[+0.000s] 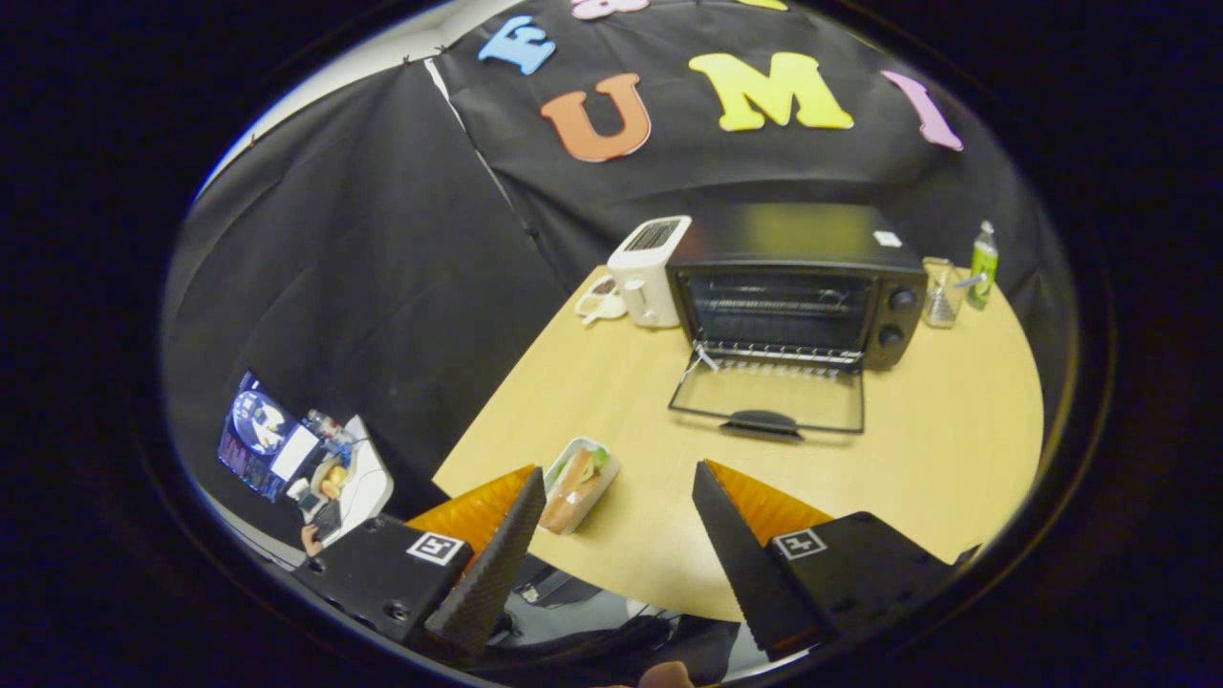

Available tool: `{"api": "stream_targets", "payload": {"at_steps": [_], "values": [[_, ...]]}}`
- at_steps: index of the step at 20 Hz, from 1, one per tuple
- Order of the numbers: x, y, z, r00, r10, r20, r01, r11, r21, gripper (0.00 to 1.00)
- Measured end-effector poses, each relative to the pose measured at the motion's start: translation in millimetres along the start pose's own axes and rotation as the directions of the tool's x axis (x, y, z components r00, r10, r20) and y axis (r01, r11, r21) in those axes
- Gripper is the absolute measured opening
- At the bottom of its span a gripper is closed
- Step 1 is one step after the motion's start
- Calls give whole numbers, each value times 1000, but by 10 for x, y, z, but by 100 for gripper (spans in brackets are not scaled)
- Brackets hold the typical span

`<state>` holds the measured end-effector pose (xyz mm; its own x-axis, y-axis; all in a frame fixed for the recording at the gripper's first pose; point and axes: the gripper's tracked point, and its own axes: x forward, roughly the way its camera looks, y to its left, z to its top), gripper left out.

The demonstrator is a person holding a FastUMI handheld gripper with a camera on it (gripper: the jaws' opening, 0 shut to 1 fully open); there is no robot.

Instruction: Open the toaster oven, put the food inside, and close the toaster oven door.

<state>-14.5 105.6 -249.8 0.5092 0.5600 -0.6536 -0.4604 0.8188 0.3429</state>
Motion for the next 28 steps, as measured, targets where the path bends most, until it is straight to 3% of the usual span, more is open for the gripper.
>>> {"api": "stream_targets", "payload": {"at_steps": [2, 6, 13, 19, 24, 28], "values": [[217, 155, -162, 996, 56, -63, -53, 997, 56, 100], [629, 355, -428, 975, 117, -187, -78, 976, 202, 100], [1242, 310, -696, 939, 150, -308, -23, 925, 379, 99], [1439, 272, -788, 907, 148, -394, 26, 915, 404, 82], [1396, 261, -673, 902, 161, -401, 33, 900, 434, 43], [1165, 315, -443, 911, 188, -366, -6, 895, 445, 36]]}}
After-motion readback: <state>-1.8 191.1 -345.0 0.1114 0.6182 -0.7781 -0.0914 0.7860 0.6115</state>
